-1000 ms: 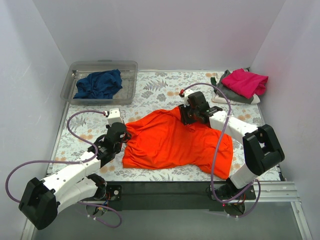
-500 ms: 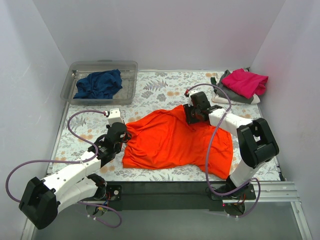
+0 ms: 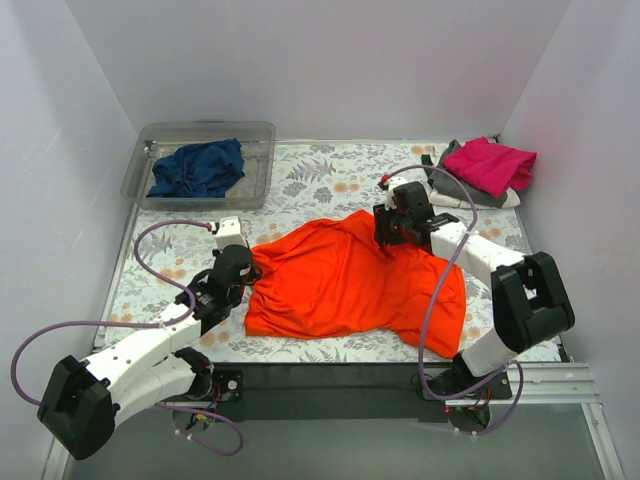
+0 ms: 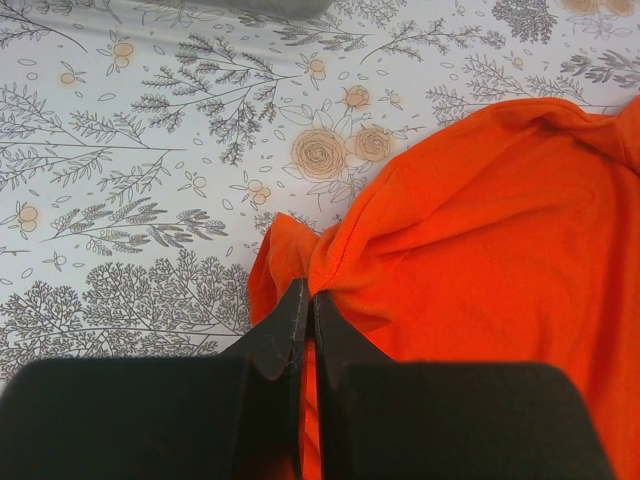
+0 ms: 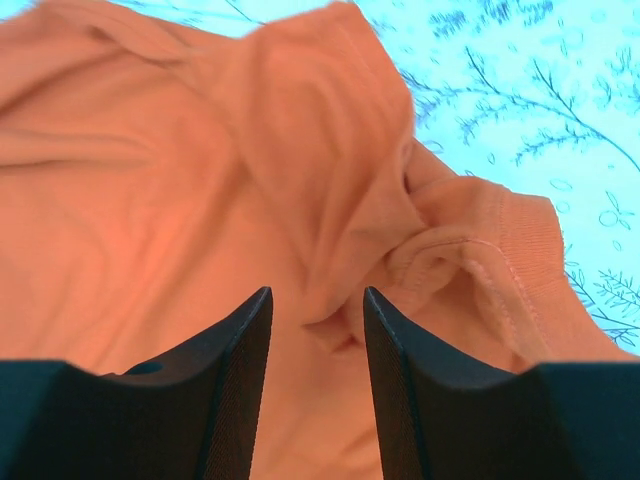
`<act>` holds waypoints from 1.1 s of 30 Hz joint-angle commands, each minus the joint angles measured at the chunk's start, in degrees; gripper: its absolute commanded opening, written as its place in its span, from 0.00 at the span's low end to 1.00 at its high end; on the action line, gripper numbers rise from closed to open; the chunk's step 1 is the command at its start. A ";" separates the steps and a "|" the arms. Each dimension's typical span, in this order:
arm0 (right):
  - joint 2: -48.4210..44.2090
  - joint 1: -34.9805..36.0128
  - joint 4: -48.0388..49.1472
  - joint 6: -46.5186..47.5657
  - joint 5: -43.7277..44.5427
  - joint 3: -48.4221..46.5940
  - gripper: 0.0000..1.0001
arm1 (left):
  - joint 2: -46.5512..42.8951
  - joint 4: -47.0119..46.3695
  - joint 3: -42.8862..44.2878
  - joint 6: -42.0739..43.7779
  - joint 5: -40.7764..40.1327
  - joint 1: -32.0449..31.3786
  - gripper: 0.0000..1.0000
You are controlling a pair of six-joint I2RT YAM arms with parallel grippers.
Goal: Fold and stack the t-shirts
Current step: Flatten the tshirt out
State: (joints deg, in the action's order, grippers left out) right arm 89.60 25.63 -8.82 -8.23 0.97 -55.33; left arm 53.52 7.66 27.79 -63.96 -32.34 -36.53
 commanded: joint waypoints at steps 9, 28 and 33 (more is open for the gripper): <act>-0.85 -1.63 3.72 -1.79 -6.33 -4.96 0.39 | -0.96 -0.19 0.42 -0.20 -0.09 0.24 0.00; 3.56 -7.87 5.74 -2.93 -6.60 -1.18 0.39 | -0.52 -0.19 0.42 -0.20 -0.01 0.24 0.00; 3.65 -8.58 6.18 -3.11 -6.16 0.92 0.39 | -1.66 -0.37 0.07 -0.20 -0.18 0.24 0.00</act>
State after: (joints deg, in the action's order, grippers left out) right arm 93.71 17.65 -4.21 -10.68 -5.69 -55.31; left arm 53.12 7.68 27.79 -63.96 -32.23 -36.53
